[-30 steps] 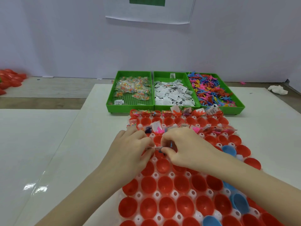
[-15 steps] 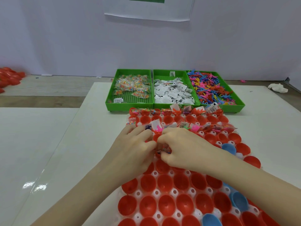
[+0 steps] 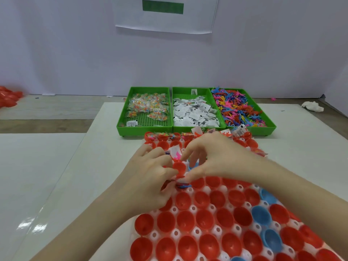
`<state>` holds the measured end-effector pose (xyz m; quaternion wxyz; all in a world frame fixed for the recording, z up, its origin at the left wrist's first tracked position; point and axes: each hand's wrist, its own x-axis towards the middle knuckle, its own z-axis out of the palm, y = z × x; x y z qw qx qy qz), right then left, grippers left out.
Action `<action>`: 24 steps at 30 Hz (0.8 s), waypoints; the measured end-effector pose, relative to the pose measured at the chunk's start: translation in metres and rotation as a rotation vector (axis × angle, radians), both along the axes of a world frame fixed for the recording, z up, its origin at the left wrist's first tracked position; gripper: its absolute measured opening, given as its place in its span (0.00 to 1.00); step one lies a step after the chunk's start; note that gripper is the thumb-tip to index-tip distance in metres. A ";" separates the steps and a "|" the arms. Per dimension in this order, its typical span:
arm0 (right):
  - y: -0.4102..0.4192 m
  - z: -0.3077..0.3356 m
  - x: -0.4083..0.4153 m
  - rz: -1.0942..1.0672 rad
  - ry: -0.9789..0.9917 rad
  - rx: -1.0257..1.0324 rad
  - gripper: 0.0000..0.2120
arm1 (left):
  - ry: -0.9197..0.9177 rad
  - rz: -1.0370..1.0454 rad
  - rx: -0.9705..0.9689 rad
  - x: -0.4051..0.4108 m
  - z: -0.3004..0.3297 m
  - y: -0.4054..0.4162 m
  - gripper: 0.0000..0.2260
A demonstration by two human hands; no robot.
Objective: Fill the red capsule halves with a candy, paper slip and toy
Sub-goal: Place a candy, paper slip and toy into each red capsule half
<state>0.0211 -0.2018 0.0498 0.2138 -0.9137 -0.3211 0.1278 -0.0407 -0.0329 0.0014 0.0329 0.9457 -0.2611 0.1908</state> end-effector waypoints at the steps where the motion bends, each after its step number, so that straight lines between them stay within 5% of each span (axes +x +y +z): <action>1: -0.005 0.006 0.006 -0.029 0.014 0.041 0.13 | 0.006 0.009 -0.028 0.000 0.002 0.001 0.09; 6: -0.053 0.002 0.075 -0.391 -0.213 0.342 0.07 | -0.032 0.073 -0.334 0.020 0.011 0.014 0.13; 8: -0.077 -0.011 0.107 -0.611 -0.301 0.305 0.07 | 0.007 0.176 -0.572 0.042 0.012 0.025 0.08; 11: -0.106 -0.033 0.141 -0.745 -0.138 0.121 0.14 | 0.110 0.373 -0.784 0.079 0.006 0.044 0.07; 14: -0.114 -0.049 0.150 -0.722 -0.013 0.014 0.18 | 0.248 0.467 -0.690 0.111 -0.004 0.058 0.12; 19: -0.112 -0.054 0.154 -0.785 -0.161 0.061 0.10 | 0.485 0.526 -0.408 0.137 -0.018 0.063 0.19; 24: -0.115 -0.049 0.154 -0.750 -0.274 -0.001 0.10 | 0.524 0.494 -0.382 0.143 -0.021 0.067 0.13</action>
